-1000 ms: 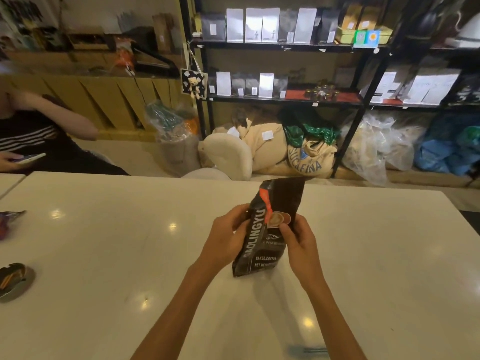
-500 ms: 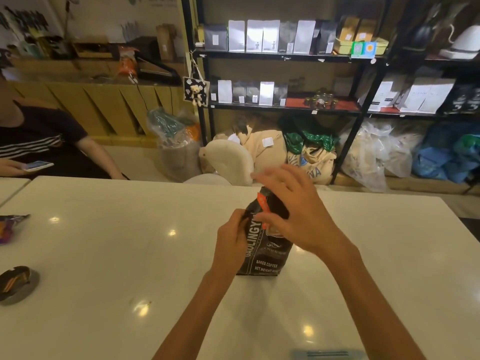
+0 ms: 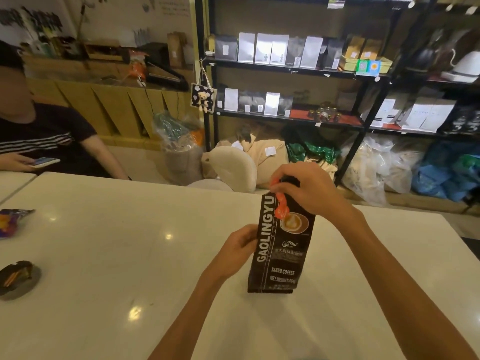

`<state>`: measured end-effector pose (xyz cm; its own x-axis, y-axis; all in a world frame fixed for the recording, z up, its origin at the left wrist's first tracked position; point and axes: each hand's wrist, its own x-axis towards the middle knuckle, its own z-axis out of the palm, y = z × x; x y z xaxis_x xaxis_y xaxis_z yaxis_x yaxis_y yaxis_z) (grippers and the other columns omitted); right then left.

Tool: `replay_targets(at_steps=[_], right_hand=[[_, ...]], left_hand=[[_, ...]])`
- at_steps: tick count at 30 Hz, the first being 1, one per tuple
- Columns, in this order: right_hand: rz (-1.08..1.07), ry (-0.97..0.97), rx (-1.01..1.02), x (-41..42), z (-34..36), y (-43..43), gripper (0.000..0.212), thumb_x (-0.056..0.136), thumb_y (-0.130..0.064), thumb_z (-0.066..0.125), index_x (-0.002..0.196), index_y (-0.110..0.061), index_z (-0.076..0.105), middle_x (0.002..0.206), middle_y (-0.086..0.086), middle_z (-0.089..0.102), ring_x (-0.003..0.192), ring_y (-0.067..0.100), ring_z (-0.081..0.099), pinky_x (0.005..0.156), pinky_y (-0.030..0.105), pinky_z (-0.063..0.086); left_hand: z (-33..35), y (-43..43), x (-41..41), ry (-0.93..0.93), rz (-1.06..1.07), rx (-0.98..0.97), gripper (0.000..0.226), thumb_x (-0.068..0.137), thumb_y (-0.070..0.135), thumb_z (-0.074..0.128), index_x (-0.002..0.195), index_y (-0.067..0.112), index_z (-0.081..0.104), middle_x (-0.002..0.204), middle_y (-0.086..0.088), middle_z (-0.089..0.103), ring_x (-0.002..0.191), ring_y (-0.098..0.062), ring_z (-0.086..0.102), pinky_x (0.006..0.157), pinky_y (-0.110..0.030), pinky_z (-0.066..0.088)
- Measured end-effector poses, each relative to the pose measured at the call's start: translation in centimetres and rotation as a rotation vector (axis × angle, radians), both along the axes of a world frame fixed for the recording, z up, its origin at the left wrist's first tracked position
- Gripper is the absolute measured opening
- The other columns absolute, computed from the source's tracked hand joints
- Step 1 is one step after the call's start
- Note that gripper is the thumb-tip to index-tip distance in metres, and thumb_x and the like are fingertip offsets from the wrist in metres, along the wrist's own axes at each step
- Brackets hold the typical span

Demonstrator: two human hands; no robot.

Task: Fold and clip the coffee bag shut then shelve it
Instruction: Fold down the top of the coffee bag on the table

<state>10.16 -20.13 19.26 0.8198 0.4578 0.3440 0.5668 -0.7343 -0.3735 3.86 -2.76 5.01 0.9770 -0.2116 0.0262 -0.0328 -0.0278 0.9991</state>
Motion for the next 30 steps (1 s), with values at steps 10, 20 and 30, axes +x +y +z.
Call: replay_targets(at_steps=[10,20,30], right_hand=[[-0.090,0.138,-0.012,-0.8,-1.5,-0.6,0.008,0.092,-0.032,0.062,0.097,-0.030,0.067,0.093,-0.014,0.064,0.086,0.008,0.055,0.079,0.030,0.048],[-0.343,0.172,0.408,-5.0,-10.8,-0.2,0.084,0.089,-0.050,0.062,0.143,-0.059,-0.002,0.164,-0.006,0.009,0.151,0.026,0.007,0.114,0.041,0.011],[-0.296,0.524,0.810,-7.7,-16.7,-1.7,0.048,0.089,-0.002,0.064,0.125,-0.033,0.060,0.109,-0.010,0.069,0.091,-0.012,0.066,0.070,0.008,0.053]], left_hand=[[-2.1,-0.6,-2.3,0.144,0.046,-0.220,0.024,0.100,0.010,0.045,0.114,0.005,0.064,0.110,-0.012,0.073,0.101,-0.021,0.070,0.081,-0.027,0.055],[-1.5,-2.8,-2.2,0.070,0.376,-0.242,0.025,0.100,0.017,0.051,0.122,0.028,0.054,0.099,-0.006,0.076,0.092,-0.024,0.074,0.075,-0.038,0.061],[-3.3,-1.5,-1.5,-0.093,0.205,0.186,0.044,0.092,0.003,0.059,0.121,0.036,0.058,0.120,0.013,0.060,0.115,-0.010,0.058,0.097,-0.038,0.053]])
